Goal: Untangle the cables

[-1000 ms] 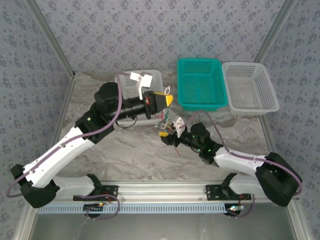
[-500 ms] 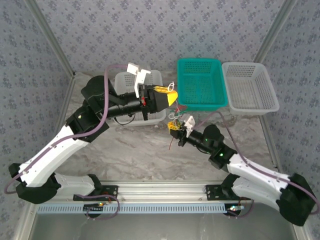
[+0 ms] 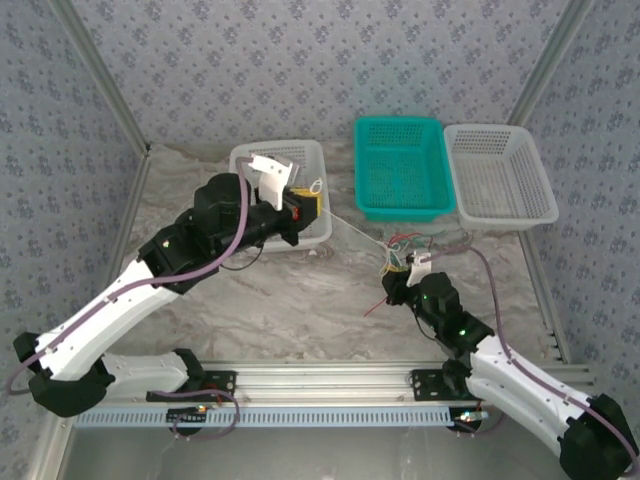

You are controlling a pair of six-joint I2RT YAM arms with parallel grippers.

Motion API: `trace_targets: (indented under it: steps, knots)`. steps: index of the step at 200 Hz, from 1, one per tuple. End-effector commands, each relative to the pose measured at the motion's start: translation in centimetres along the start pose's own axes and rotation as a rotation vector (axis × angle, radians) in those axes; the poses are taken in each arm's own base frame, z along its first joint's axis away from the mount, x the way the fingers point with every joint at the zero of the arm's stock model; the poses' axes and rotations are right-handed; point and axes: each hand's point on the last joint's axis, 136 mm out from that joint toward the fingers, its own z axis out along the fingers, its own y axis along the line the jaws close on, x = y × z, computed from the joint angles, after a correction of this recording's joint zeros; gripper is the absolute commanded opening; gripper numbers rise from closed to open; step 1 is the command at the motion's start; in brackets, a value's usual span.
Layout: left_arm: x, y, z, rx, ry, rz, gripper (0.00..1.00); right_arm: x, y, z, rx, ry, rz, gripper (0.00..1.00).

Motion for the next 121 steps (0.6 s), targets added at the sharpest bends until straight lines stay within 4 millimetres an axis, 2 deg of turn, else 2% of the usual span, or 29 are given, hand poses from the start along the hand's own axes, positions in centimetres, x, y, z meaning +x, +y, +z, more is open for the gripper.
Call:
trace_targets:
  steps: [1, 12, 26, 38, 50, 80, 100, 121]
  knots:
    - [-7.6, 4.0, -7.9, -0.186, -0.314, -0.012, 0.0, 5.0, -6.2, -1.0, 0.286, 0.148, 0.18, 0.0]
    - [-7.2, 5.2, -8.4, -0.218, -0.31, -0.029, 0.0, 5.2, -7.4, -1.6, 0.363, 0.156, 0.215, 0.0]
    - [-5.9, 5.8, -8.0, -0.215, -0.282, -0.055, 0.0, 5.3, -7.7, -1.8, 0.382, 0.16, 0.221, 0.0]
    - [-4.2, 5.6, -6.5, -0.173, -0.239, -0.078, 0.0, 5.1, -7.6, -1.8, 0.38, 0.157, 0.24, 0.0]
    - [-2.0, 4.7, -4.4, -0.089, -0.179, -0.103, 0.0, 4.6, -6.2, -1.2, 0.304, 0.157, 0.23, 0.0]
    - [5.0, 3.3, 1.6, 0.08, -0.011, -0.259, 0.0, 3.4, -1.2, -0.4, 0.06, 0.205, 0.161, 0.0]
    - [10.4, 2.8, 4.2, 0.076, 0.086, -0.251, 0.0, 4.1, -0.4, -0.9, 0.063, 0.298, 0.12, 0.0]
    - [15.1, 2.4, 5.8, 0.043, 0.17, -0.202, 0.0, 4.7, 0.3, -1.3, 0.055, 0.38, 0.049, 0.0]
